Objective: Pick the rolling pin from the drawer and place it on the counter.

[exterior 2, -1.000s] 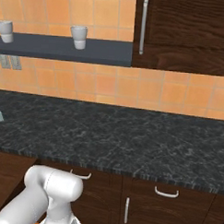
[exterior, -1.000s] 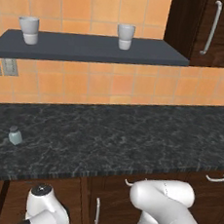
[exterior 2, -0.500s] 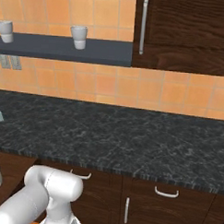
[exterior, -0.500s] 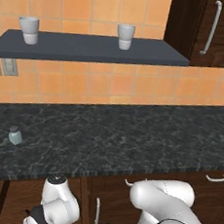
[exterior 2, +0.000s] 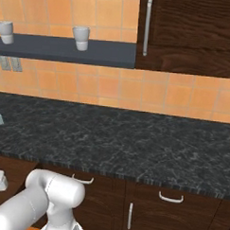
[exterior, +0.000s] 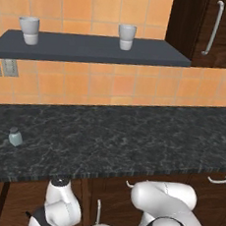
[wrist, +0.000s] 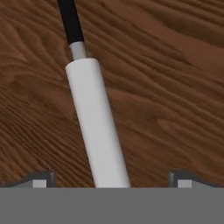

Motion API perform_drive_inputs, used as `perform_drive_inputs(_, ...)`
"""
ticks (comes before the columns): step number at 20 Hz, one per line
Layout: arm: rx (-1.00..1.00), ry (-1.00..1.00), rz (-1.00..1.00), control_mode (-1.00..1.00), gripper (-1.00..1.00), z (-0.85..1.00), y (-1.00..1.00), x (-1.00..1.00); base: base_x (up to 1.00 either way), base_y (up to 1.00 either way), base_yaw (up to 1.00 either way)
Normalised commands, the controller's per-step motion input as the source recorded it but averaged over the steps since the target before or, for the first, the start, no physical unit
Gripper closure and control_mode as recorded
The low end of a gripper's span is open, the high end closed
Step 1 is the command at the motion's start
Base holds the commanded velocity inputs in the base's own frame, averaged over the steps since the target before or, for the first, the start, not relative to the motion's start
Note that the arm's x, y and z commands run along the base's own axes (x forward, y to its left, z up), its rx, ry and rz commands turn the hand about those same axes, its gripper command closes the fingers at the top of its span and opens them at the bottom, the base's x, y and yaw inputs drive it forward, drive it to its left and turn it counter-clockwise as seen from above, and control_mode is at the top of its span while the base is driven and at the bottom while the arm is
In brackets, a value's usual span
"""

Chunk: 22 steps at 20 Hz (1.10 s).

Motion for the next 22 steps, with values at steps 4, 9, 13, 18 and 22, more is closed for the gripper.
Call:
perform_drive_inputs(4, 0.0, 0.0, 0.0, -1.0, -1.0, -0.38, 0.0, 0.0, 0.0, 0.0, 0.0)
perform_drive_inputs(9, 0.0, 0.0, 0.0, -1.0, -1.0, -0.34, 0.0, 0.0, 0.0, 0.0, 0.0)
perform_drive_inputs(13, 0.0, 0.0, 0.0, -1.0, -1.0, -0.33, 0.06, 0.0, 0.0, 0.0, 0.0)
perform_drive_inputs(18, 0.0, 0.0, 0.0, -1.0, 1.0, -0.01, 0.02, 0.0, 0.0, 0.0, 0.0)
perform_drive_inputs(22, 0.0, -0.06, 0.0, -1.0, 1.0, 0.0, 0.05, -0.1, 0.0, 0.0, 0.0)
